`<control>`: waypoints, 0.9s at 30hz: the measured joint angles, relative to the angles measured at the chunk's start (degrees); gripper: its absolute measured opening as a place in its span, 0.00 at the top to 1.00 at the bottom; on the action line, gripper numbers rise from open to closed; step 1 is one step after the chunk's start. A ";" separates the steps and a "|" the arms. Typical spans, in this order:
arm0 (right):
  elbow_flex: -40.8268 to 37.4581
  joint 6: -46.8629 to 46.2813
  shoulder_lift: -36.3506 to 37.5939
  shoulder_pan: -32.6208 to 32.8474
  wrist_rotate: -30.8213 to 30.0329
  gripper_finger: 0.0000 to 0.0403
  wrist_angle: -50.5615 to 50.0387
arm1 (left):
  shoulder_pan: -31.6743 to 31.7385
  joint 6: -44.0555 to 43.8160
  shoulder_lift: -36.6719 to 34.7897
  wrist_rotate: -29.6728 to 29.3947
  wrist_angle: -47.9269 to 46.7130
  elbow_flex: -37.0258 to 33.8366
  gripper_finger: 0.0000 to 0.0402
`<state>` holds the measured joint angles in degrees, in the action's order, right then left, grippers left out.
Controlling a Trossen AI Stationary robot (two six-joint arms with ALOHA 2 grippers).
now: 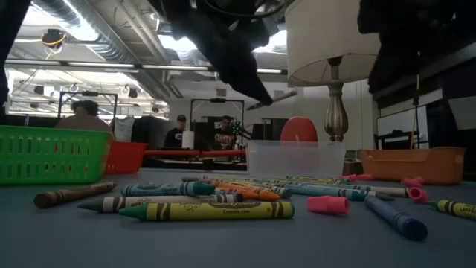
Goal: Sort crayons
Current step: Put the gray crayon into the transparent bin
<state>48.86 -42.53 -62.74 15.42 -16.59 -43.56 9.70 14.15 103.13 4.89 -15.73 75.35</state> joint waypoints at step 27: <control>-0.11 11.31 -1.45 -0.07 -1.82 0.68 10.61 | 4.87 -3.23 13.06 0.07 17.80 -0.02 0.99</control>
<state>48.75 -31.21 -64.19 15.35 -18.42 -32.95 14.57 10.92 116.19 4.95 2.08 75.33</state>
